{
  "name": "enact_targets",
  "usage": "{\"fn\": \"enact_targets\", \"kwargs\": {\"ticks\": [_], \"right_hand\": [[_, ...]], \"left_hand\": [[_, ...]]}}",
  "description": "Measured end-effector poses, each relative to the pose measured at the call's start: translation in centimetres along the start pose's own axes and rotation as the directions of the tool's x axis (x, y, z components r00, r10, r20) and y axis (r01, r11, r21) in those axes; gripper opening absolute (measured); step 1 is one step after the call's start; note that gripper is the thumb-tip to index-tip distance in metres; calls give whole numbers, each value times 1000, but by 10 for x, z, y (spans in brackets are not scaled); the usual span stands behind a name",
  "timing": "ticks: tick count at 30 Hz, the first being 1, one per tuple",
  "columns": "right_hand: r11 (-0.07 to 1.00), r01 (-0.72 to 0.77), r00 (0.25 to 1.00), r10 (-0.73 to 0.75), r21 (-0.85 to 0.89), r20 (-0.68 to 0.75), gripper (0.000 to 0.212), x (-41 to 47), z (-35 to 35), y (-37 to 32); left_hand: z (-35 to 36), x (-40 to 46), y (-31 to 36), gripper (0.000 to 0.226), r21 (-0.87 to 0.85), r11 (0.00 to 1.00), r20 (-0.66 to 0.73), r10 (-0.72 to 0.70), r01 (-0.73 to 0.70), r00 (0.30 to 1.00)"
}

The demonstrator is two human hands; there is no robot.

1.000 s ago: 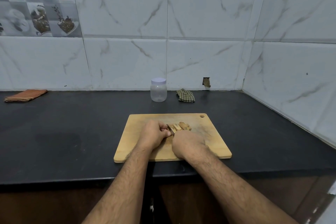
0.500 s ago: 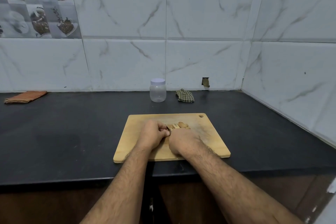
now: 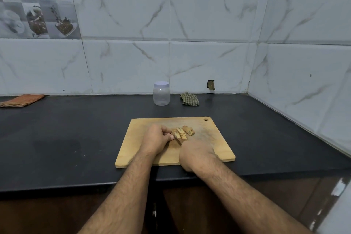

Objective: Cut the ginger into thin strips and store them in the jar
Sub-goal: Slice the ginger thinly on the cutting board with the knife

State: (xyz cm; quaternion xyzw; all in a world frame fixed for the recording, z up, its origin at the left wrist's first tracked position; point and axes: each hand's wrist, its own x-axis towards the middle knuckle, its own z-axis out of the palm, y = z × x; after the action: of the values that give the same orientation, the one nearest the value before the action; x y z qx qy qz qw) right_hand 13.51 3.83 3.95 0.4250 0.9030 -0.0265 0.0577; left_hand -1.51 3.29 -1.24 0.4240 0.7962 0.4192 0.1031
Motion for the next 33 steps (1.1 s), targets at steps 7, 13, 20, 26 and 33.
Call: {"fn": "enact_targets", "kwargs": {"ticks": [7,13,20,26,33], "right_hand": [[999,-20,999,20,28,30,25,-10,0,7],[998,-20,1000,20,52,-11,26,-8,2,6],[994,-20,998,26,111,-57,25,-1,-1,6],[975,-96,993,108,199,-53,26,3,-9,23],[964,-106,993,116,244,-26,24,3,-8,34]], "left_hand": [[-1,0,0,16,20,1000,6,-4,4,1000],[-1,0,0,13,15,1000,2,7,-7,1000],[0,-1,1,13,16,1000,-27,20,-20,999],[3,-2,3,14,86,996,-81,34,-27,996],[5,-3,4,15,184,982,-129,75,-50,989]]}}
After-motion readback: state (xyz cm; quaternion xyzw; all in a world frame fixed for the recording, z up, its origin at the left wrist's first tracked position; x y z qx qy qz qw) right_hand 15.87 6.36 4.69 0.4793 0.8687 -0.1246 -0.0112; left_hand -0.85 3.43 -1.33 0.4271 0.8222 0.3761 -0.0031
